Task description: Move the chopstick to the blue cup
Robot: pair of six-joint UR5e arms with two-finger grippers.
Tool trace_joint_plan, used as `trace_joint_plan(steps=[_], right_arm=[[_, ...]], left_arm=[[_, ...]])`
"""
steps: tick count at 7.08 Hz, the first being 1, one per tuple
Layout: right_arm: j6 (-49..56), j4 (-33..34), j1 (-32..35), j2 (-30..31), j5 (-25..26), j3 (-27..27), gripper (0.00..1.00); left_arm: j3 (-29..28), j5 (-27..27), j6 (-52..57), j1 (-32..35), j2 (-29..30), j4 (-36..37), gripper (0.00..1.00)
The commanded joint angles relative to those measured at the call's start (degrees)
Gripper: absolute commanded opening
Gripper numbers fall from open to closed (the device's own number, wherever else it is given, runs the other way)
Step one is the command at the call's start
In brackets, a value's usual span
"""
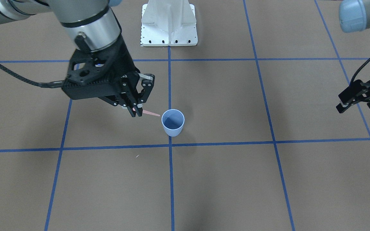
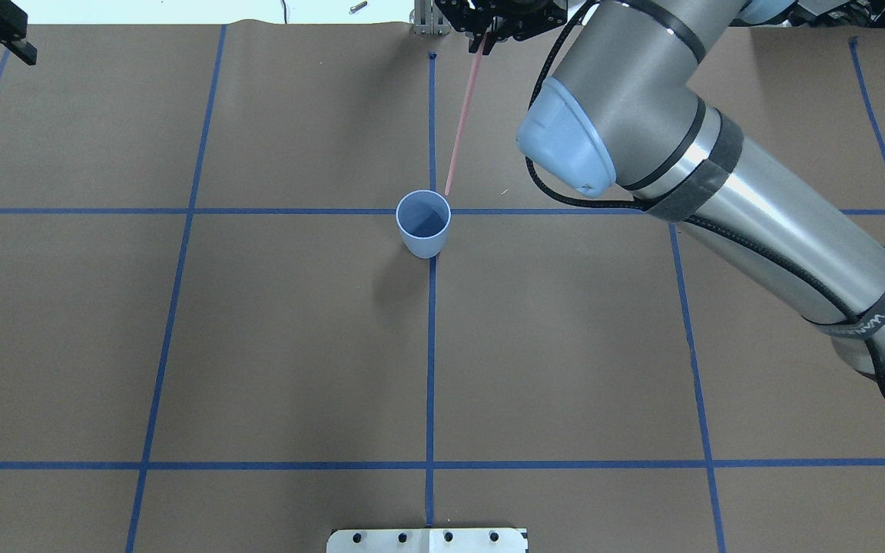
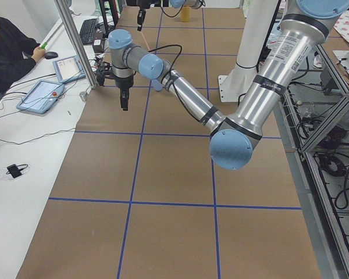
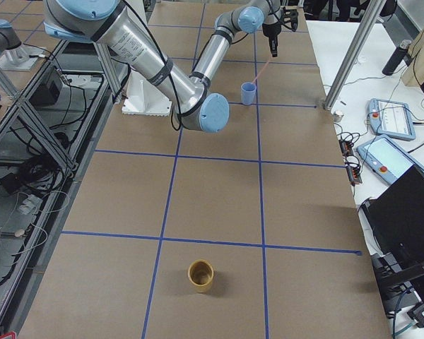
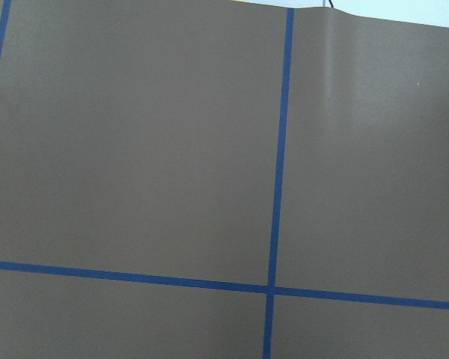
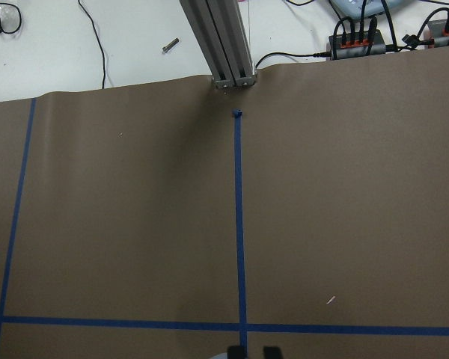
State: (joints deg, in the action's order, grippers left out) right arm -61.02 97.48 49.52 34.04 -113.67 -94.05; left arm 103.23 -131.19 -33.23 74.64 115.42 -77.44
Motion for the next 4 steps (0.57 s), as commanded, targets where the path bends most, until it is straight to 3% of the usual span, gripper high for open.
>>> trace_joint_plan(steps=[1, 4], right_arm=[[0.1, -0.1, -3.1, -0.3, 3.3, 0.8, 0.00], [-0.2, -3.1, -7.2, -0.1, 7.7, 3.1, 0.00]], left_arm=[[-1.0, 0.0, 1.1, 0.6, -0.3, -0.4, 0.98], [-1.9, 0.1, 1.3, 0.5, -0.3, -0.5, 0.98]])
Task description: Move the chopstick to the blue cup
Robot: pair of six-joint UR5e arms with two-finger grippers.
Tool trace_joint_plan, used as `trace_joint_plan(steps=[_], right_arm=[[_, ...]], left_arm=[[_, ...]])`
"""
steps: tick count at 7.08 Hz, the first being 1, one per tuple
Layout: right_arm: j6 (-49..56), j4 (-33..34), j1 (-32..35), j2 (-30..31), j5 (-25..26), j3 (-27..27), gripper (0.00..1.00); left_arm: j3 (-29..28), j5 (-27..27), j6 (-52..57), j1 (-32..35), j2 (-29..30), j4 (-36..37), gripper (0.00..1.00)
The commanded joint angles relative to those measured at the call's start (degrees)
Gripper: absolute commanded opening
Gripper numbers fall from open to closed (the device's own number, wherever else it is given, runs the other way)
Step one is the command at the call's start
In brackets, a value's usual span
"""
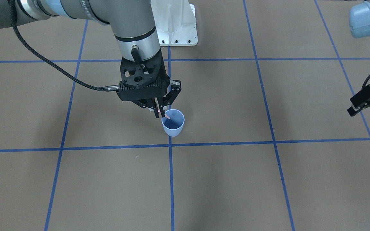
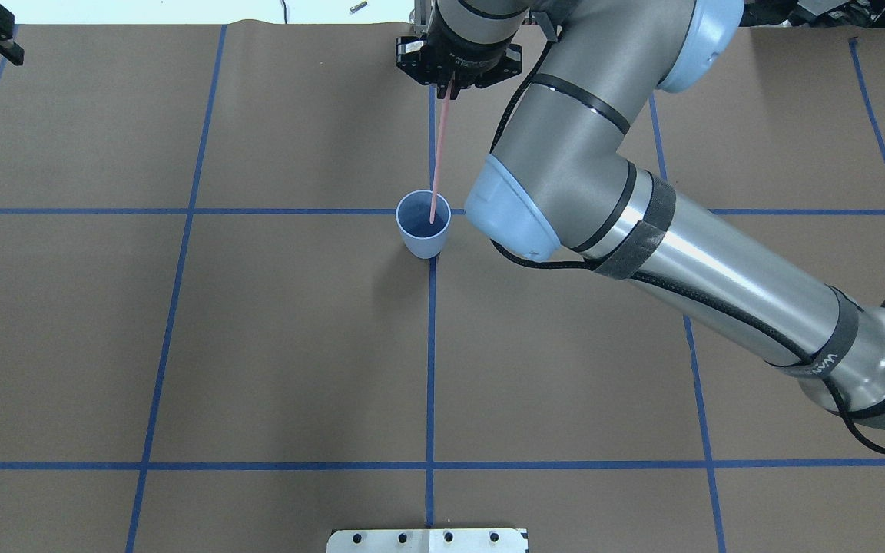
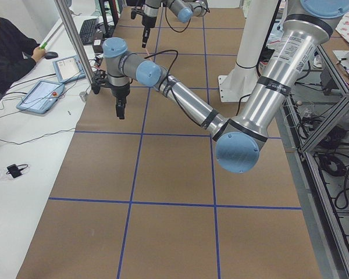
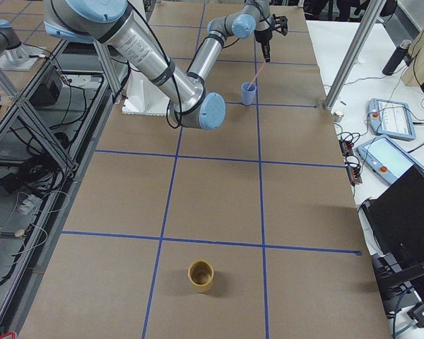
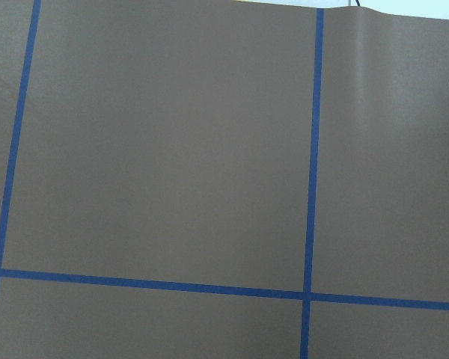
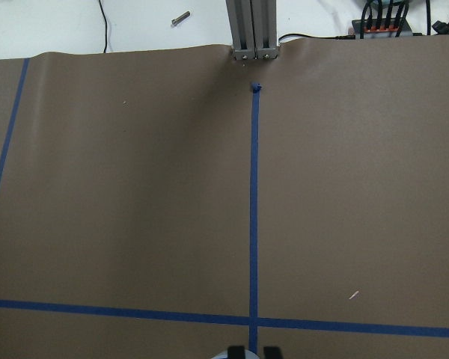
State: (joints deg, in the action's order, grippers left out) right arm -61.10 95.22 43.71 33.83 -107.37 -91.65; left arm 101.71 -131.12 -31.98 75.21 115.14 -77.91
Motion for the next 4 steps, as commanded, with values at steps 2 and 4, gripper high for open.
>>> trace_joint_plan(steps=[2, 4], right_arm=[[-0.3, -0.8, -2.7, 0.2, 1.6, 0.9, 0.11], [-4.5, -6.0, -4.5, 2.2, 3.3, 1.4, 0.92]], left_arm=[[-0.4, 0.1, 0.1, -0.1, -0.3, 0.0, 0.98], [-0.4, 0.1, 0.1, 0.0, -0.4, 0.0, 0.98]])
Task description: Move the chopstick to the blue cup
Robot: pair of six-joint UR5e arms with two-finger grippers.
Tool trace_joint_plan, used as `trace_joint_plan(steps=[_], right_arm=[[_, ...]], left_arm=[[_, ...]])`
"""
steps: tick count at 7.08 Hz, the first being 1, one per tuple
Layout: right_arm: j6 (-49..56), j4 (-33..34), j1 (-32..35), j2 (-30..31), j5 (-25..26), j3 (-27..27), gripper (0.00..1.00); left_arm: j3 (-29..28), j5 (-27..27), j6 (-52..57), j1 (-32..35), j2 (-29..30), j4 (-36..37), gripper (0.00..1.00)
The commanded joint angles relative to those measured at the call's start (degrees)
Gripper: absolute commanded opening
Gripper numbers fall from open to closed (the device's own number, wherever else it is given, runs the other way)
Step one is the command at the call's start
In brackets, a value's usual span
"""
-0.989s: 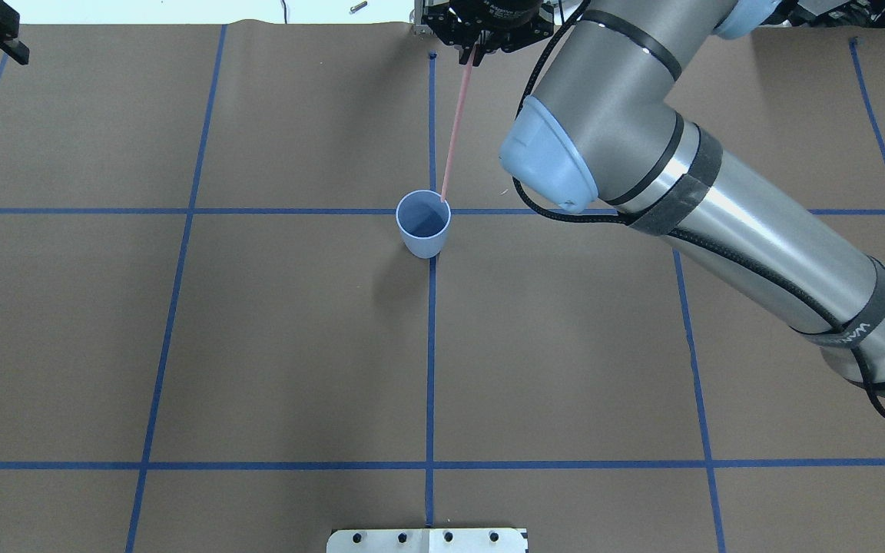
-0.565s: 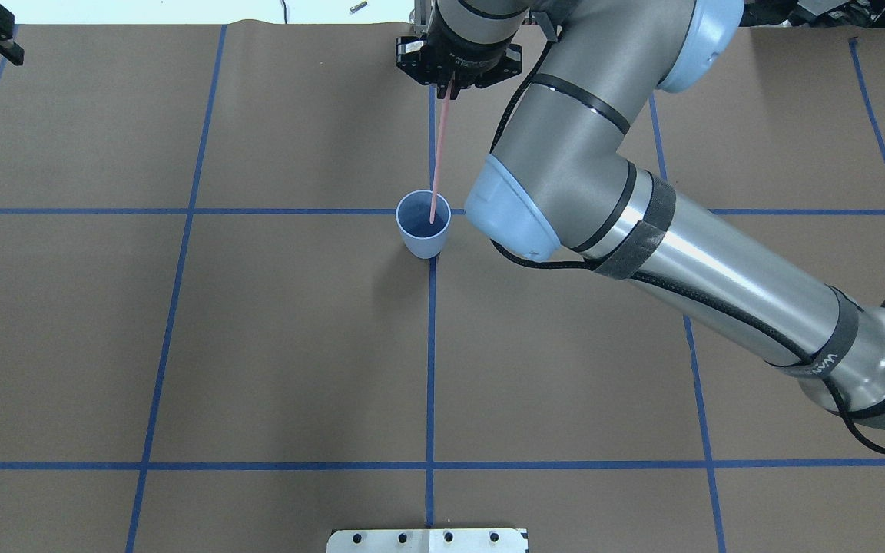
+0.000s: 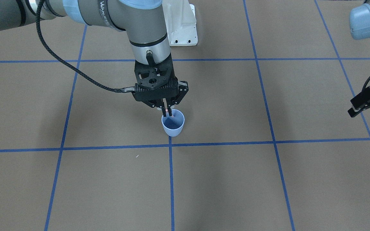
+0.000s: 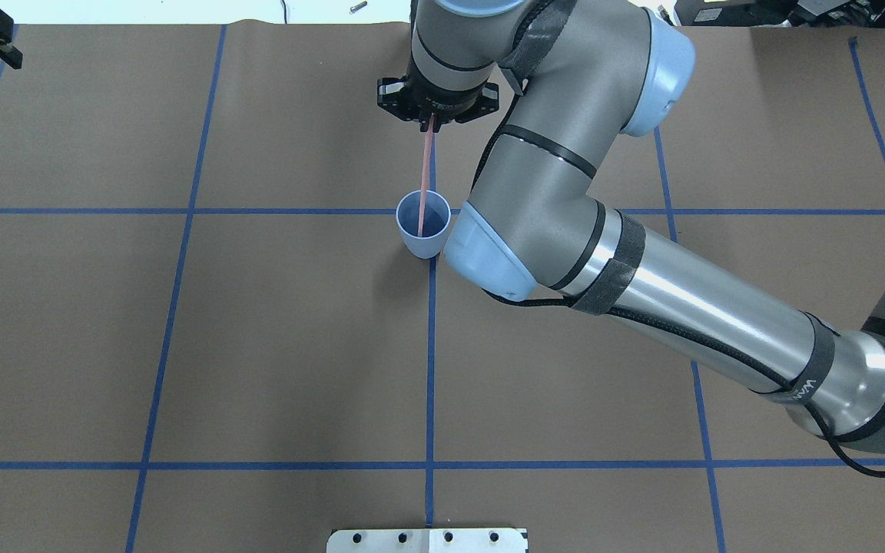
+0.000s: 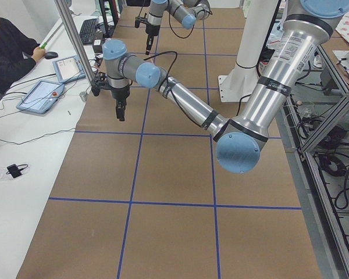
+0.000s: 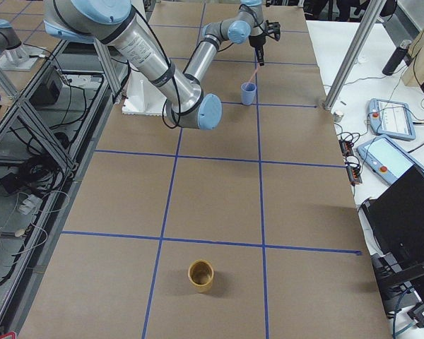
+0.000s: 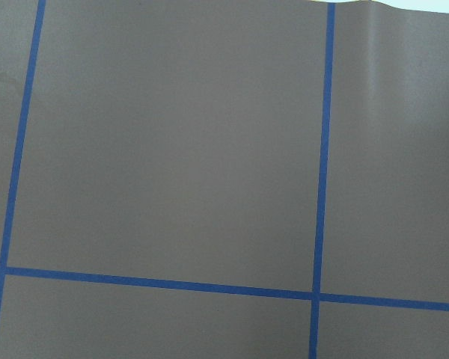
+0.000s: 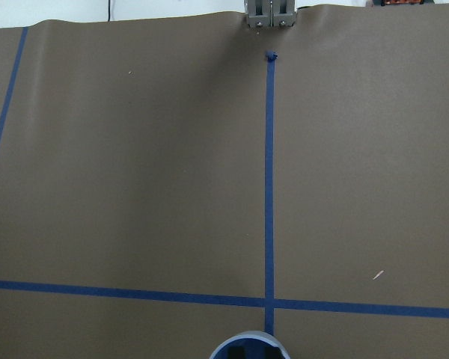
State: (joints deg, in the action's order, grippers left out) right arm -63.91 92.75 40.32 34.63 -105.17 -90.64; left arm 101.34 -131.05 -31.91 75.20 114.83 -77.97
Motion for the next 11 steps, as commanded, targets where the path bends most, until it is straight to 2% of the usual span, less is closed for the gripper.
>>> trace_joint_plan(steps=[1, 2, 3, 5, 6, 7, 8, 9, 10, 11], right_arm=[[-1.7, -4.6, -1.0, 1.6, 1.2, 0.4, 1.00], [-1.7, -4.4, -0.2, 1.5, 0.8, 0.3, 1.00], [-1.7, -4.0, 2.5, 1.3, -2.7, 0.0, 1.00], [-0.3, -1.2, 14.8, 4.0, -18.6, -1.5, 1.00], [4.0, 0.4, 19.8, 10.6, -22.3, -5.0, 1.00], [12.7, 2.7, 23.9, 17.2, -22.7, -5.7, 1.00], [27.6, 6.3, 29.3, 22.5, -22.6, -5.4, 1.00], [44.4, 7.1, 35.6, 29.5, -22.5, -4.8, 1.00], [51.2, 6.9, 39.0, 35.5, -22.7, -4.2, 1.00], [53.4, 6.8, 42.0, 40.0, -25.8, -3.1, 1.00]], left_arm=[[0.0, -0.1, 0.0, 0.0, 0.0, 0.1, 0.98], [0.0, -0.1, 0.0, 0.0, 0.0, 0.4, 0.98], [0.0, -0.1, 0.0, 0.0, 0.0, 0.5, 0.98], [0.0, 0.1, 0.0, 0.2, -0.5, 0.2, 0.98], [0.1, -0.1, 1.2, 0.3, -2.6, -0.8, 0.98], [0.3, 0.0, 5.7, 0.8, -3.7, -0.5, 0.98], [0.3, 0.1, 8.1, 1.7, -5.8, -0.7, 0.98], [0.3, -0.3, 12.6, 4.4, -7.6, -0.8, 0.98], [0.4, -0.2, 17.5, 6.2, -9.5, -0.8, 0.98], [0.0, 0.1, 22.8, 8.7, -11.2, -0.5, 0.98]])
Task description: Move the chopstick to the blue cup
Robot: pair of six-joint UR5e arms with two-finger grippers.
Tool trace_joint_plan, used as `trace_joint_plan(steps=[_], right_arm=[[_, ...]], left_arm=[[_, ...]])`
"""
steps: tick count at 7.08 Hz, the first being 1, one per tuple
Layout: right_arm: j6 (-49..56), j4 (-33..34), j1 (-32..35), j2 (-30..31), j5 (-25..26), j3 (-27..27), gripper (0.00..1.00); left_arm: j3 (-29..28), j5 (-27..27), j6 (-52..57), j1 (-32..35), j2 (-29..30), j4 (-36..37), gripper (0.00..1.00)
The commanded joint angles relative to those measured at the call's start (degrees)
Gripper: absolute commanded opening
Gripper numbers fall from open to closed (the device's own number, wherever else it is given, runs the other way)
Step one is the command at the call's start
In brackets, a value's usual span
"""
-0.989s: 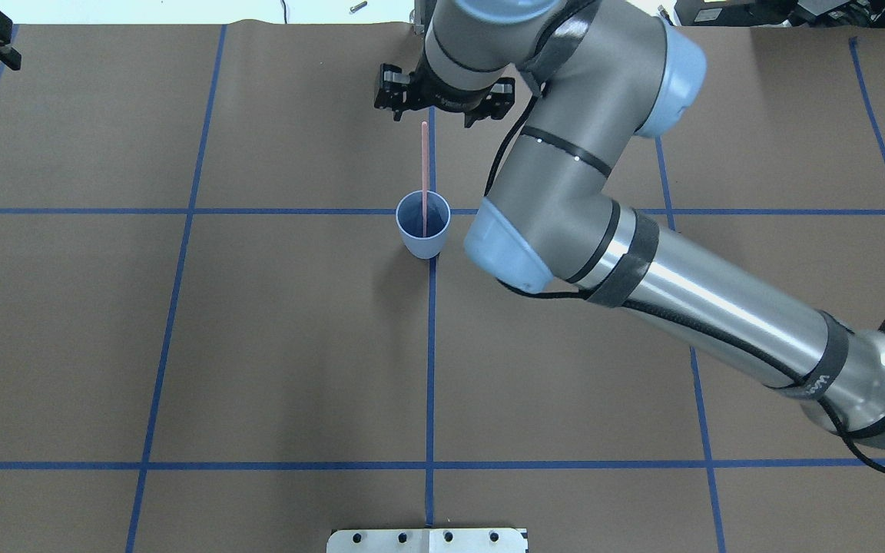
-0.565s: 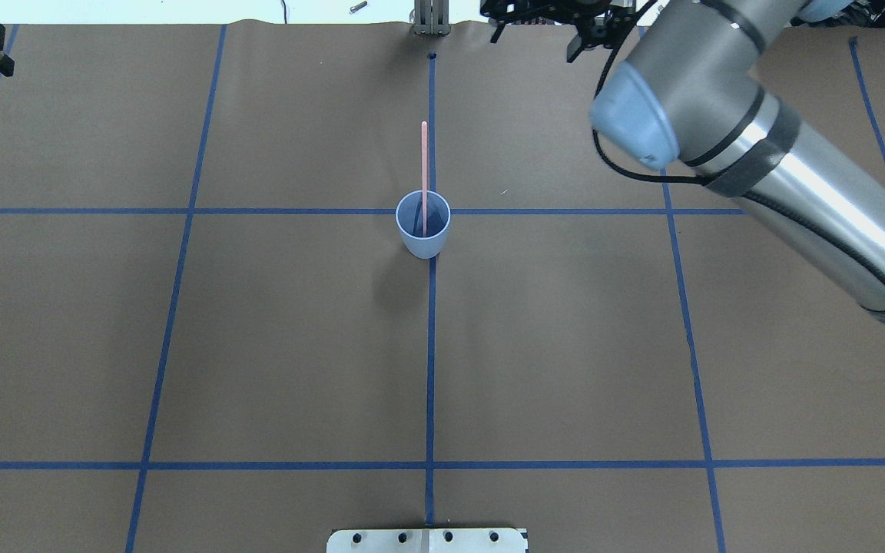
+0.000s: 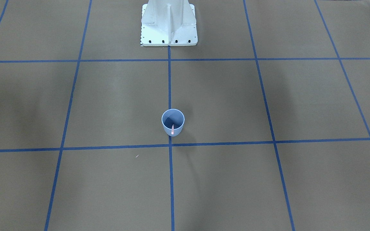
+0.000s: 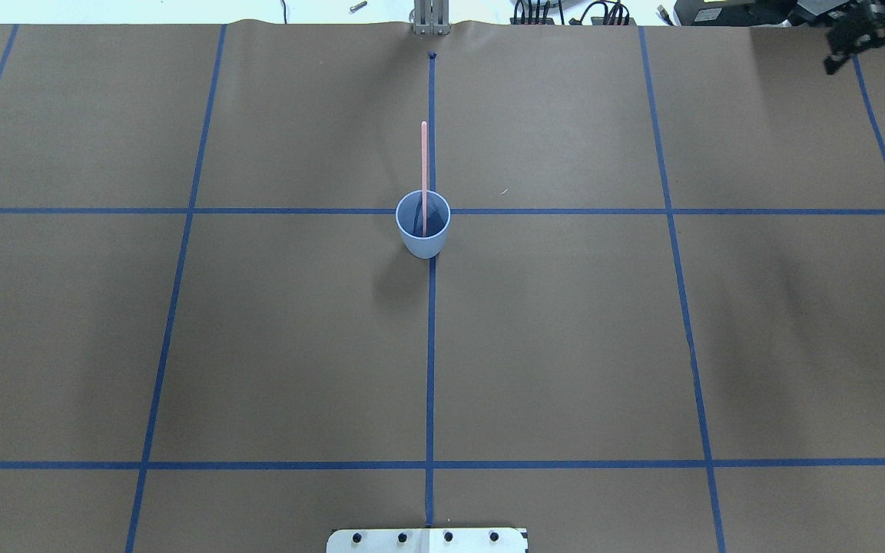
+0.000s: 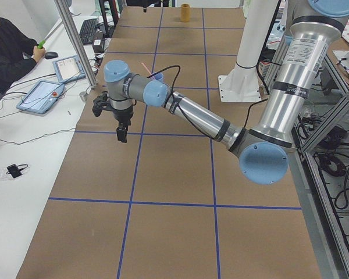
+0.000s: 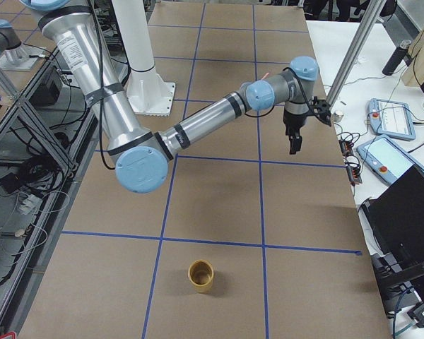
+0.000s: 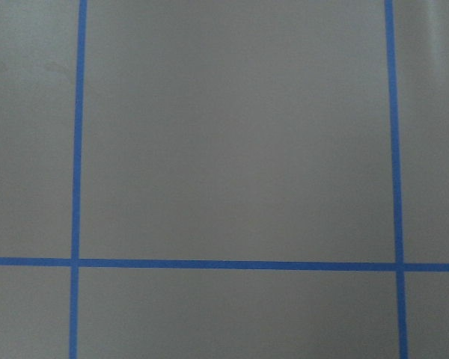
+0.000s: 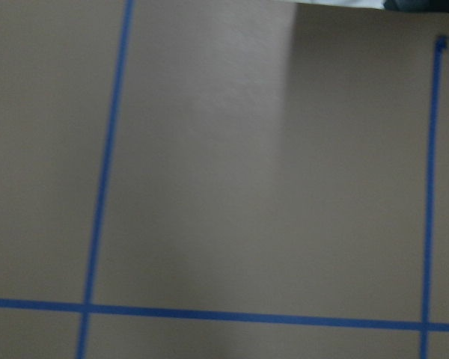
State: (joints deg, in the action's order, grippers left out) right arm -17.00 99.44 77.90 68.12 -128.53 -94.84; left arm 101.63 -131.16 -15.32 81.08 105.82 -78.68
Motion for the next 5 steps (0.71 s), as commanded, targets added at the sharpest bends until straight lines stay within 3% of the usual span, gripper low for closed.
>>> trace_joint_plan(steps=[1, 2, 3, 4, 5], right_arm=[[6.8, -0.3, 7.7, 11.5, -5.2, 2.6, 1.00], [7.1, -3.1, 9.5, 15.1, -5.8, 4.6, 1.00], [6.7, -9.9, 9.5, 19.8, -5.5, 7.3, 1.00], [6.3, -19.0, 9.5, 21.7, -5.8, 9.0, 1.00], [6.9, -23.6, 9.5, 22.6, -6.3, 9.6, 1.00]], left_arm=[[-0.6, 0.4, 9.5, 3.6, -4.5, -0.3, 0.98], [-2.6, 0.9, 9.2, 3.2, -4.2, -1.2, 0.98], [-2.9, 0.8, 9.5, 3.2, -7.4, -2.9, 0.98], [-3.6, 0.9, 9.5, 3.5, -10.0, -7.8, 0.98], [-5.4, 0.9, 9.4, 3.6, -12.1, -12.2, 0.98]])
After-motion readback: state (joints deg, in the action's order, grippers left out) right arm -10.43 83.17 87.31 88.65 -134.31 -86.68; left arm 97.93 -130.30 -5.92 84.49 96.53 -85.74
